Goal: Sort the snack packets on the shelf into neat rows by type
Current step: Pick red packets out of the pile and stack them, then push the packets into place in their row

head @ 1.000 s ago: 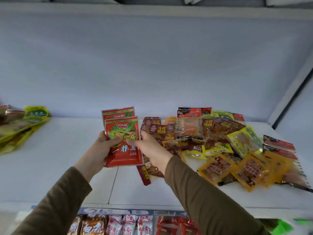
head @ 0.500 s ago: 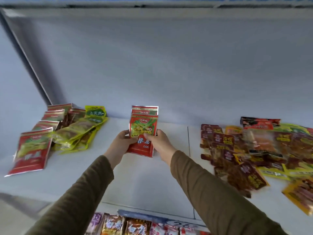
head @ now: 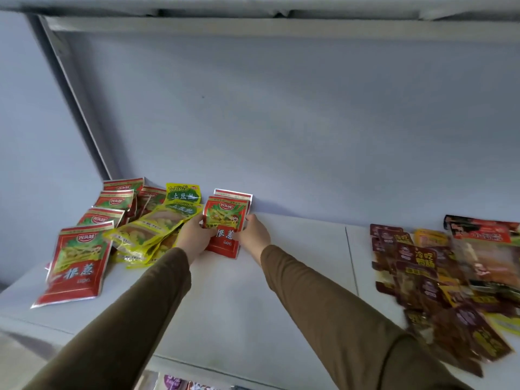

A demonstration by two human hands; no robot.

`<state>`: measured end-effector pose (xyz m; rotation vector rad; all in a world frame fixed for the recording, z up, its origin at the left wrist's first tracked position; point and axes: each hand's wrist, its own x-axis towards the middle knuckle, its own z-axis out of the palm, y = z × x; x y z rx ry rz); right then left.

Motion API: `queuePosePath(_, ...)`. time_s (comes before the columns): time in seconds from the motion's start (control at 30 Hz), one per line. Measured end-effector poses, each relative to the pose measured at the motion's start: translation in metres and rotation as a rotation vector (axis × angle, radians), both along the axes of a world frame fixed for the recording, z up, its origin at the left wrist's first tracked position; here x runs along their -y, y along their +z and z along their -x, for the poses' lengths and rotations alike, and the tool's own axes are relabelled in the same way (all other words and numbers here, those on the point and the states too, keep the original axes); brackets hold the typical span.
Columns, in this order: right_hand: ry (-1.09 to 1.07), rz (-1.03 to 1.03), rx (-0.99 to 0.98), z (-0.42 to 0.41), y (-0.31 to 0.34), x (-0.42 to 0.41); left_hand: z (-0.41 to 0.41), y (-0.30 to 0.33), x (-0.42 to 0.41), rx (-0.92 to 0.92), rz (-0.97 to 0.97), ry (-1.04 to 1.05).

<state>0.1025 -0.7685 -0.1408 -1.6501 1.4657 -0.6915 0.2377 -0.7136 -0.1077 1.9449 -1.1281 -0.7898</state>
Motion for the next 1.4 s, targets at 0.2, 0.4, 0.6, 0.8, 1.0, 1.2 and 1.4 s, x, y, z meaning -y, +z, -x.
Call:
queuePosePath(0.2,-0.049,0.078,-0.19,-0.022,-0.015,0.008,-0.023,-0.009,0.006,0.322,-0.066,-0.124)
queuePosePath(0.4,-0.088,0.1,-0.183,-0.019,0.002,-0.013,-0.025,-0.002,0.001,0.393,0.062,-0.218)
queuePosePath(0.6,-0.215,0.265,-0.284,0.035,0.035,-0.062,0.009,0.008,-0.005,0.483,0.281,-0.395)
queuePosePath(0.8,-0.358,0.331,-0.411,0.123,0.05,-0.1,0.086,0.004,-0.016,0.456,0.313,-0.645)
queuePosePath(1.0,-0.456,0.354,-0.493,0.227,0.046,-0.145,0.186,0.0,-0.045,0.437,0.297,-0.856)
queuePosePath(1.2,-0.473,0.262,-0.485,0.352,0.037,-0.183,0.286,-0.004,-0.077,0.398,0.224,-1.003)
queuePosePath(1.4,-0.361,0.141,-0.512,0.442,0.019,-0.194,0.344,-0.018,-0.089,0.323,0.111,-0.881)
